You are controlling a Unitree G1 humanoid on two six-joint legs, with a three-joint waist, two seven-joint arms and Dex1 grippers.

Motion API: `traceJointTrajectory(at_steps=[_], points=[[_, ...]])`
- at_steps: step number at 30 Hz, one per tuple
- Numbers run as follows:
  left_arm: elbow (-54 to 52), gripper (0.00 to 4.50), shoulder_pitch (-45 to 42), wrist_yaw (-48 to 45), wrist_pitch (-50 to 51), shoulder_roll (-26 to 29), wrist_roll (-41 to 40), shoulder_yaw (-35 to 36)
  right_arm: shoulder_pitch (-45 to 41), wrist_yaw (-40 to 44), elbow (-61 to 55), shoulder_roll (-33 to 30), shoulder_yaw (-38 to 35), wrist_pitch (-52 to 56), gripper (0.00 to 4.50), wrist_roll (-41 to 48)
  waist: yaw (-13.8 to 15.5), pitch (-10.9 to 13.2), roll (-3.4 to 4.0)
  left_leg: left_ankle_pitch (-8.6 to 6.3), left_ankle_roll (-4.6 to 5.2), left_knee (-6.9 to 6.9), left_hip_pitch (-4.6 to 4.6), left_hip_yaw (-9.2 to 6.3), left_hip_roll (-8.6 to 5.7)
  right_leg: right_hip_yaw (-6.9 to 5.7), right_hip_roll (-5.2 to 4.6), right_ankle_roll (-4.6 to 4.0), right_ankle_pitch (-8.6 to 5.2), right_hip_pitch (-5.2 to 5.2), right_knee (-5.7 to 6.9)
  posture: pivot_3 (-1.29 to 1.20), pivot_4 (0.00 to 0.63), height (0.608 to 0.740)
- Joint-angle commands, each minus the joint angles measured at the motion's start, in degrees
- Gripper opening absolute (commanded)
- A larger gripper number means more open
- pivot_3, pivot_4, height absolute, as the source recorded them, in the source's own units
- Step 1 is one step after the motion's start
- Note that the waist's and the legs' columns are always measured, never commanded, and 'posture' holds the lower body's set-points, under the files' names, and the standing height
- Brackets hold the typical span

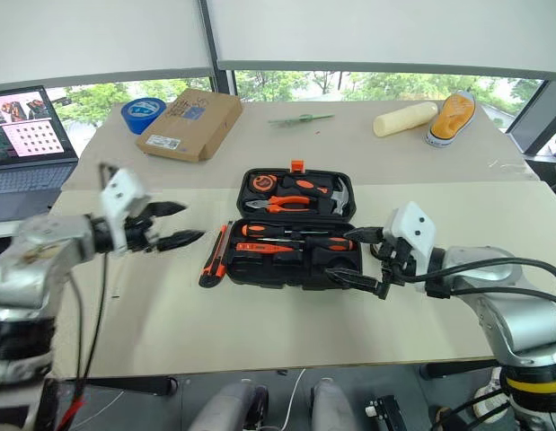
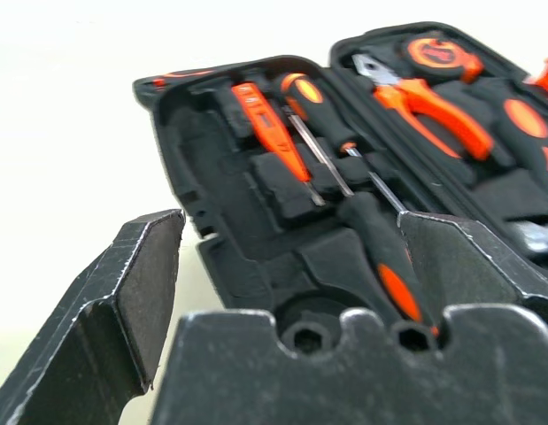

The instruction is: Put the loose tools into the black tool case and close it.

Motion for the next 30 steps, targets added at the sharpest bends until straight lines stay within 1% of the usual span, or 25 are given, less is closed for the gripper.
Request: traceJointTrajectory(at_steps=[1, 4, 5, 6, 9, 12, 14, 16, 18, 21, 25, 30], points=[[-5.4, 4.48, 5.7, 3.9, 5.8, 1.8, -1.7, 4.9, -2.7, 3.8, 0.8, -0.7, 0.4, -1.9, 4.5, 0.1, 0.5, 0.0, 0.0, 0.0, 0.01, 0.0, 0.01, -0.02, 0.0, -0.02, -0.01, 0.0, 0.0, 0.02, -0.01, 0.0, 0.15, 0.738], [-8.4, 4.48, 6.4, 5.2, 8.4, 2.6, -3.2, 3.3, -3.7, 4.3, 1.3, -0.2, 0.9, -2.0, 4.5, -0.4, 1.5, 0.0, 0.0, -0.04, -0.05, 0.02, 0.08, -0.18, -0.02, -0.05, -0.1, -0.01, 0.0, 0.02, -0.17, 0.0, 0.15, 0.738], [-9.6, 4.48, 5.9, 5.2, 9.7, 3.1, -3.9, 2.2, -3.7, 4.4, 1.2, -0.2, 0.8, -1.9, 4.5, -0.3, 1.6, 0.0, -0.01, -0.26, -0.42, 0.02, 0.14, -0.19, -0.01, -0.04, -0.1, -0.04, 0.02, 0.08, -0.27, 0.0, 0.15, 0.738], [-10.6, 4.48, 5.2, 5.2, 10.8, 3.7, -4.7, 1.0, -3.6, 4.5, 0.9, -0.2, 0.8, -1.7, 4.5, -0.2, 1.7, 0.0, -0.01, -0.28, -0.43, 0.03, 0.14, -0.19, -0.03, -0.04, -0.13, -0.04, 0.02, 0.1, -0.28, 0.0, 0.15, 0.738], [-12.9, 4.48, 1.3, 6.4, 16.3, 4.4, -7.3, -3.0, -2.4, 4.1, -0.6, -0.2, 0.1, -0.9, 4.5, 0.6, 1.9, 0.0, 0.0, -0.28, -0.44, 0.02, 0.15, -0.17, -0.06, -0.04, -0.23, -0.04, 0.02, 0.09, -0.26, 0.0, 0.15, 0.738], [-14.3, 4.48, -3.4, 8.5, 23.9, 4.8, -8.8, -9.0, -0.6, 3.3, -2.5, -0.2, -0.6, -0.5, 4.5, 1.1, 1.6, 0.0, -0.01, -0.27, -0.44, -0.03, 0.14, -0.14, -0.05, -0.06, -0.3, -0.04, 0.02, 0.14, -0.19, 0.0, 0.15, 0.738], [-14.2, 4.48, -6.6, 11.0, 29.7, 3.0, -9.8, -11.7, 0.6, 2.4, -3.7, -0.1, -1.2, -0.1, 4.5, 1.4, 1.4, 0.0, -0.01, -0.25, -0.45, -0.05, 0.11, -0.08, -0.05, -0.06, -0.29, -0.04, 0.02, 0.11, -0.09, 0.0, 0.15, 0.738], [-12.2, 4.48, -9.8, 15.8, 32.6, 0.6, -7.5, -17.7, 2.6, 1.1, -6.0, 0.1, -2.2, 0.6, 4.5, 2.0, 1.3, 0.0, -0.01, -0.06, -0.17, -0.1, 0.13, -0.08, -0.05, -0.06, -0.21, -0.03, 0.02, 0.11, -0.07, 0.0, 0.15, 0.738], [-10.6, 4.48, -11.2, 18.6, 32.8, -0.9, -6.1, -21.4, 4.0, 0.1, -7.9, 0.1, -3.0, 1.3, 4.5, 2.8, 1.2, 0.0, -0.01, -0.06, -0.17, -0.12, 0.15, -0.08, -0.05, -0.03, -0.05, -0.03, 0.02, 0.13, -0.07, 0.0, 0.15, 0.738], [-8.7, 4.48, -12.7, 21.3, 33.3, -3.4, -5.9, -22.7, 5.2, -0.9, -9.5, 0.0, -3.9, 2.1, 4.5, 3.7, 0.9, 0.0, -0.02, -0.04, -0.17, -0.17, 0.14, -0.06, -0.04, 0.03, -0.03, -0.03, 0.02, 0.11, -0.05, 0.0, 0.15, 0.738], [-4.8, 4.48, -15.1, 25.5, 32.6, -5.7, -3.6, -25.9, 6.2, -2.3, -10.5, -0.1, -4.6, 2.4, 4.5, 3.7, 1.0, 0.0, -0.02, -0.03, -0.22, -0.2, 0.19, -0.08, -0.04, 0.02, -0.04, -0.04, 0.02, 0.13, -0.06, 0.0, 0.15, 0.738], [-2.3, 4.48, -16.8, 26.9, 31.3, -7.8, -3.3, -27.7, 6.4, -3.2, -11.1, -0.4, -4.9, 2.2, 4.5, 3.5, 1.4, 0.0, -0.02, -0.03, -0.23, -0.2, 0.23, -0.07, -0.06, 0.01, -0.06, -0.04, 0.02, 0.18, -0.07, 0.0, 0.15, 0.738]])
